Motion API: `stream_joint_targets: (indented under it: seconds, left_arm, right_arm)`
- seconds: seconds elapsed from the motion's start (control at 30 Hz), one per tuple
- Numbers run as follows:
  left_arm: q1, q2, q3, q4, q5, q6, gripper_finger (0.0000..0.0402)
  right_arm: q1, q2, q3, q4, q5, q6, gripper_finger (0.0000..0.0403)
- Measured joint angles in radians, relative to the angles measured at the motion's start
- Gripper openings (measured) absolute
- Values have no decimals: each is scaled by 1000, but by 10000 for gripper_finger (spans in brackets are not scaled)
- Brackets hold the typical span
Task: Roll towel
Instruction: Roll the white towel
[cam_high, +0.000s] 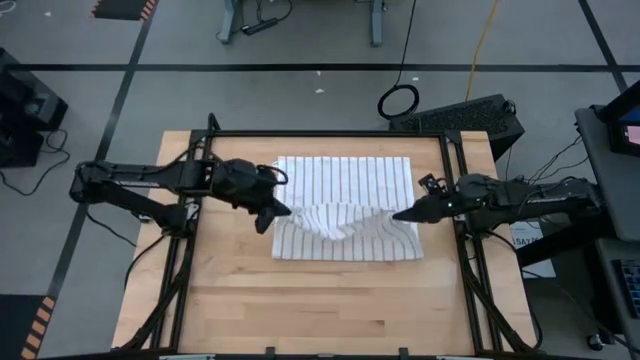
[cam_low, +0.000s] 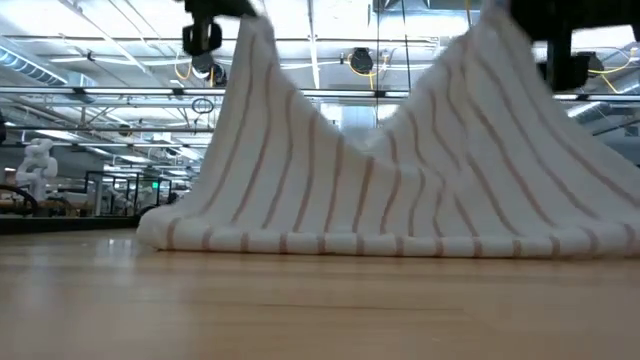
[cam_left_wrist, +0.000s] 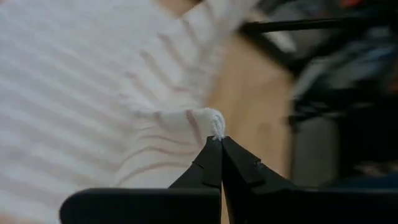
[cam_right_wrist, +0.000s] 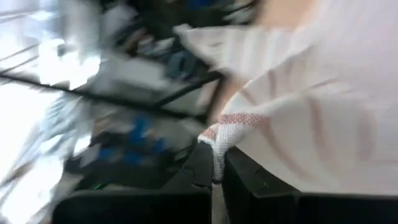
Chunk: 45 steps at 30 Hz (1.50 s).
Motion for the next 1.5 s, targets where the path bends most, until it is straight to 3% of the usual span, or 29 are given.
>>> stream_joint_targets:
  seconds: [0.17, 0.37, 0.6, 0.9, 1.33, 1.5]
  left_arm:
    - [-41, -43, 0, 180, 132, -64, 0]
    - [-130, -67, 23, 226, 150, -165, 0]
    - [-239, -66, 72, 222, 142, -250, 0]
    - [-305, -53, 167, 223, 42, -269, 0]
    - [-405, 137, 287, 256, -27, -322, 0]
    - [-421, 156, 294, 195, -121, -321, 0]
  right_arm:
    - [39, -3, 1, 210, -132, 79, 4]
    - [98, -2, 61, 187, -233, 149, 4]
    - [202, 1, 165, 110, -239, 183, 4]
    - [300, 46, 304, -36, -172, 196, 4]
    - [453, 141, 407, -29, -159, 231, 4]
    - [490, 132, 408, -194, -149, 179, 4]
